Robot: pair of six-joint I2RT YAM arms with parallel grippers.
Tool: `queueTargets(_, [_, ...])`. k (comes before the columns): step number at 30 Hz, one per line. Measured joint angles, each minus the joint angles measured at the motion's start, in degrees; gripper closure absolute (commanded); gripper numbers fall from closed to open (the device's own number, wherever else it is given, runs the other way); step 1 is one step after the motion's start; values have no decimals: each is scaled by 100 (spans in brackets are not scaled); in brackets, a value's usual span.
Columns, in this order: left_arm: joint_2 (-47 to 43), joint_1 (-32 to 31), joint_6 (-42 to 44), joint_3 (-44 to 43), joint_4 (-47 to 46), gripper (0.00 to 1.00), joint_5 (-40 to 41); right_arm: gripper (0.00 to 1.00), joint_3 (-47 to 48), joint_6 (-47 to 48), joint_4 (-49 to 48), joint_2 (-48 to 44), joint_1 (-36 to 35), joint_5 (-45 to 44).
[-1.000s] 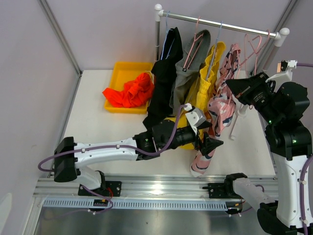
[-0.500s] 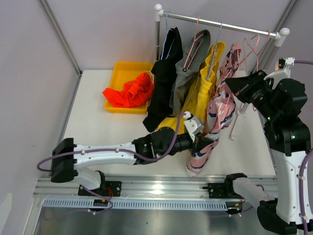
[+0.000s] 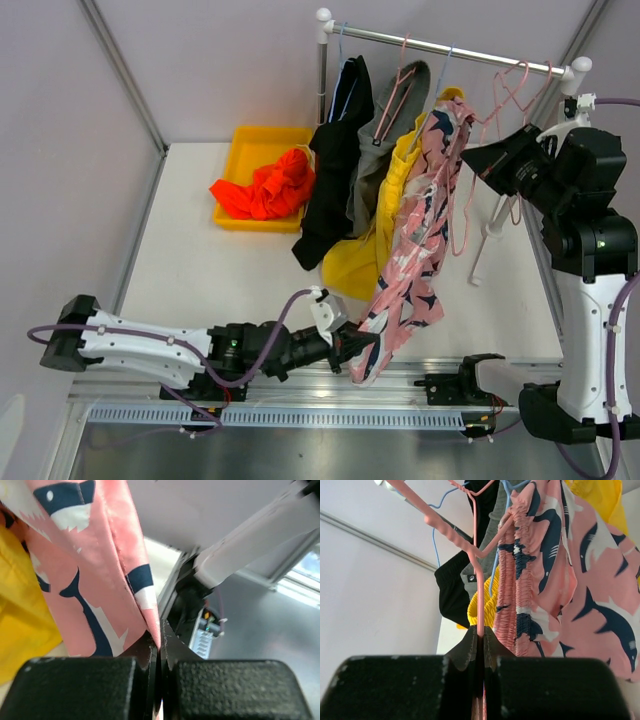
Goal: Remove the shorts from the hanger
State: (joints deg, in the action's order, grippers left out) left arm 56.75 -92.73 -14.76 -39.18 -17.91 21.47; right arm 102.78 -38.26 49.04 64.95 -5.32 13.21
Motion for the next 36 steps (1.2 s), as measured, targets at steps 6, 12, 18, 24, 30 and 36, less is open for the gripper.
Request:
queueTargets(6, [1257,284,-20,-850,568,100,358,100,-319,-269,46,-518,-17,20])
queueTargets(12, [3018,1126,-205,-3340,1766,100,540,100,-328,-485,597,-1276,-39,114])
queueTargets(18, [4448,2146,-487,-5855,3016,100,428,100,22,-730,1198,-1543,-44,656])
queueTargets(24, [4872,2208,-614,-6321,3799,100,317,100,313,-1016,1779,-1620,-44,935])
queueTargets(30, [4365,2070,-885,-4809,3797,100,186,100,791,-1449,1768,-1499,-50,1331])
queueTargets(36, [3856,1954,-1132,-3512,3816,100,212,100,1589,-1985,1351,-979,-59,1788])
